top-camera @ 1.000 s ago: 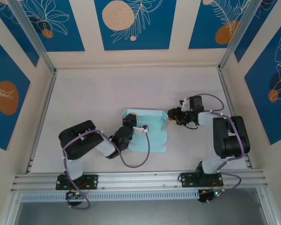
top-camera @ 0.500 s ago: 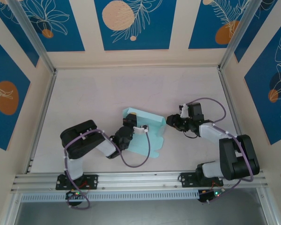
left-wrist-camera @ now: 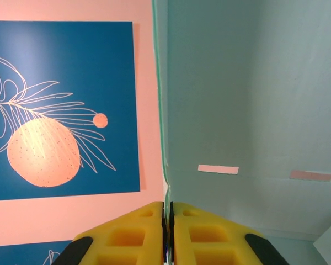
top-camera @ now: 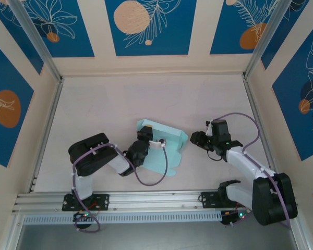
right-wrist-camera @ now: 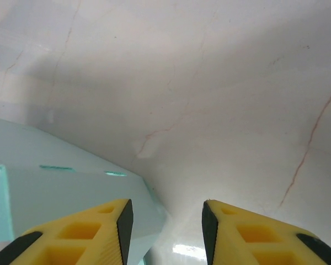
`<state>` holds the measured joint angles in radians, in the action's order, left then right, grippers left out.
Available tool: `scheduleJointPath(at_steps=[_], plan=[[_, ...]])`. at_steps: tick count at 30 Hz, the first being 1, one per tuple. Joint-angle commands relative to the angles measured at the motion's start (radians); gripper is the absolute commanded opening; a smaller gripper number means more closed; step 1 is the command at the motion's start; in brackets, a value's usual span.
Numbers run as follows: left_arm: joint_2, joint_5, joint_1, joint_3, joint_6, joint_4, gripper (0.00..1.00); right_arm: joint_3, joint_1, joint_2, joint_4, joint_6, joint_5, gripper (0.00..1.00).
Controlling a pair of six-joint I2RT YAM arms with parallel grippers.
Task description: Fold the paper box
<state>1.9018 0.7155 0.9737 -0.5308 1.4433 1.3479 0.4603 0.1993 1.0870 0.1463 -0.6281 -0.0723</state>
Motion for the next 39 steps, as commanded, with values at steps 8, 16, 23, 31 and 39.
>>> scheduleJointPath(at_steps=[8, 16, 23, 31, 39], plan=[[0.028, 0.005, 0.011, -0.009, 0.003, -0.021, 0.10, -0.036, 0.150, -0.086, -0.006, 0.054, -0.012, 0.44], [0.035, 0.003, 0.013, -0.014, 0.003, -0.024, 0.10, -0.029, 0.236, -0.032, -0.081, 0.069, 0.060, 0.45], [0.040, 0.000, 0.013, -0.015, 0.002, -0.023, 0.10, 0.016, 0.282, 0.097, -0.171, 0.093, 0.148, 0.45], [0.040, -0.010, 0.014, -0.014, 0.001, -0.023, 0.10, 0.060, 0.316, 0.201, -0.250, 0.138, 0.209, 0.45], [0.040, -0.011, 0.017, -0.012, 0.004, -0.021, 0.10, 0.130, 0.304, 0.273, -0.266, 0.222, 0.290, 0.45]])
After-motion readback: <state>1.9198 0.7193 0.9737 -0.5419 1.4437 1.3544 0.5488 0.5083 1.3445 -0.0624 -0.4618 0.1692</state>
